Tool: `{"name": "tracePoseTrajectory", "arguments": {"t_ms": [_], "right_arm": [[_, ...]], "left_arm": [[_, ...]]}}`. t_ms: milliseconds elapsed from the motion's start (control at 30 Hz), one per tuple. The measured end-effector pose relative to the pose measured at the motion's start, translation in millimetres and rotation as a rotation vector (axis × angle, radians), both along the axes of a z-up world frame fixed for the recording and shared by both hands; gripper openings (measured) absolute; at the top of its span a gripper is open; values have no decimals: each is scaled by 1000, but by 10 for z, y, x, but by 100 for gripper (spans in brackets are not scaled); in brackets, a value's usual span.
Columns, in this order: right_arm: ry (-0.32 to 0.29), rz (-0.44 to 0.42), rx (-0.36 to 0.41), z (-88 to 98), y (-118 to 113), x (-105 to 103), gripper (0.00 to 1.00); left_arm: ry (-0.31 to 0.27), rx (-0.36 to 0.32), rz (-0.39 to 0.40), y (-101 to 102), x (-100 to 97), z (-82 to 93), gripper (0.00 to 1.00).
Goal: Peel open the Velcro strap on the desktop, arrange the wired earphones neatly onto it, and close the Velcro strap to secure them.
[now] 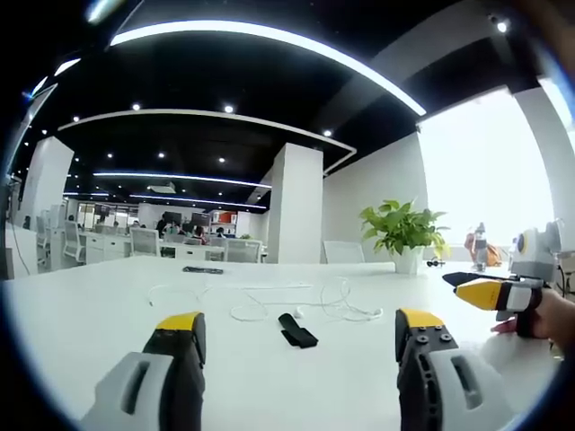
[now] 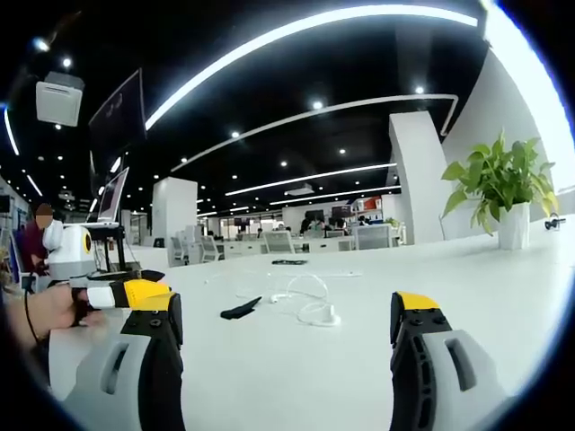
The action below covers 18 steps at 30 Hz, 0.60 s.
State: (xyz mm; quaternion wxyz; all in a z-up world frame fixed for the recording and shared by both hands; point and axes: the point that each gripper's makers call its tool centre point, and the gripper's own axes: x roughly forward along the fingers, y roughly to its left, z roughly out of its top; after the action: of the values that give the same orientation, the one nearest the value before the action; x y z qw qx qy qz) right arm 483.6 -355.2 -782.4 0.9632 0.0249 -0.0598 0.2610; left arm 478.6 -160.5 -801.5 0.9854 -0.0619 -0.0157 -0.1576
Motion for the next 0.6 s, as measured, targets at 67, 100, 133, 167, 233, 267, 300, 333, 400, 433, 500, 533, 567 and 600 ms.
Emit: {"name": "tracePoseTrajectory", "arguments": {"t_ms": [67, 100, 133, 167, 233, 267, 300, 333, 400, 433, 500, 533, 567, 600], "right_arm": [[1, 3, -2, -4, 7, 0, 97], [2, 4, -4, -7, 11, -1, 97], [2, 5, -5, -9, 13, -2, 97], [2, 5, -7, -11, 15, -4, 97], [2, 4, -9, -12, 14, -5, 97], [1, 3, -10, -12, 13, -6, 97], [1, 3, -11, -13, 13, -6, 97], [1, 3, -12, -14, 14, -6, 97], [1, 3, -14, -16, 15, -7, 97], [1, 3, -15, -16, 15, -7, 97], [2, 4, -17, -19, 17, -6, 97], [2, 5, -17, -20, 20, -3, 97], [2, 12, -19, -22, 35, 5, 97], [12, 36, -19, -36, 66, 19, 97]], "left_arm": [[-1, 1, 1, 2, -1, -1, 89], [0, 3, 1, 1, -3, -2, 89], [0, 4, 1, 1, -3, -3, 89], [0, 5, 1, 0, -4, -3, 89], [0, 8, -1, -3, -6, -6, 89], [1, 9, -1, -4, -7, -8, 89], [1, 10, -1, -5, -7, -9, 89], [1, 11, -3, -7, -8, -10, 89], [1, 12, -4, -10, -9, -9, 89], [1, 13, -4, -10, -10, -11, 89], [2, 15, -4, -9, -9, -13, 89], [2, 15, -4, -10, -8, -15, 89], [4, 19, -7, -15, -4, -20, 89], [11, 26, -14, -23, 9, -36, 89]]}}
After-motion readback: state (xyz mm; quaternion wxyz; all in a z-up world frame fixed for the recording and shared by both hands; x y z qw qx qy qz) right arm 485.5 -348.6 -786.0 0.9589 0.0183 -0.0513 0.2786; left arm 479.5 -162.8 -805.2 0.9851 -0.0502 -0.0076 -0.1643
